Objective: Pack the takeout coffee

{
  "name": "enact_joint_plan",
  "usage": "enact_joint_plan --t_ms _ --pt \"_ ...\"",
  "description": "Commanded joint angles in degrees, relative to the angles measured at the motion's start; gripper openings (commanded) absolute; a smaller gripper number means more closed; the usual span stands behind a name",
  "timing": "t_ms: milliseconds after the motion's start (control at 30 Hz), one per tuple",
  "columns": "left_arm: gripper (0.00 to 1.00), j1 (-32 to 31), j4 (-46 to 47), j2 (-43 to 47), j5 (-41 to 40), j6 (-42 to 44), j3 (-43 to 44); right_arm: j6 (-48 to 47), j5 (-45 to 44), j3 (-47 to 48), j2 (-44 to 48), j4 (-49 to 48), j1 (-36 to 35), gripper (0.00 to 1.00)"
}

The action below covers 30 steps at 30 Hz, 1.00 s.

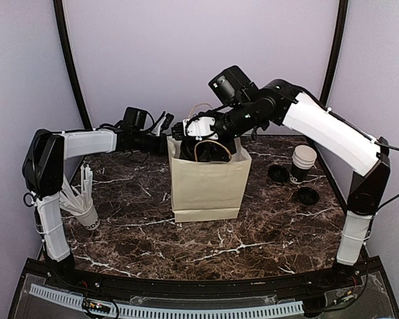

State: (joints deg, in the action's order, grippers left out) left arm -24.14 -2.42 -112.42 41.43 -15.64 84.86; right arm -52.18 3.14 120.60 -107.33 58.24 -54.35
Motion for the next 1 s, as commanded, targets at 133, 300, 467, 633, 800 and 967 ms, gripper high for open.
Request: enact_joint_plan --t_ms 133,300,467,633,800,967 --pt "0.5 0.3 -1.3 6.5 -1.7 1.0 -2.9 -4.5 -6.8 3.9 0.0 -6.3 0.3 0.81" --pt "0.5 0.3 -1.2 8.3 -1.8 1.2 -4.7 -5.9 -9.8 0.8 1.9 -9.3 0.2 0.81" --pt "0.5 0.3 -0.1 9.3 -1.3 0.5 -6.3 -4.1 -8.1 0.6 2.6 -8.1 0.2 0.81" --pt "0.5 0.3 -0.5 13.6 -3.6 0.6 -7.4 -1.1 -7.7 -3.5 4.1 -9.6 0.1 0.9" --pt "0.55 0.3 -0.8 19.2 -4.5 3.0 -7.0 1.8 -11.1 -3.9 5.3 -13.0 0.7 0.99" --pt "0.57 -0.7 -5.0 22.9 -5.6 3.5 -4.2 4.7 -10.6 -0.2 5.4 -12.6 2.0 0.98"
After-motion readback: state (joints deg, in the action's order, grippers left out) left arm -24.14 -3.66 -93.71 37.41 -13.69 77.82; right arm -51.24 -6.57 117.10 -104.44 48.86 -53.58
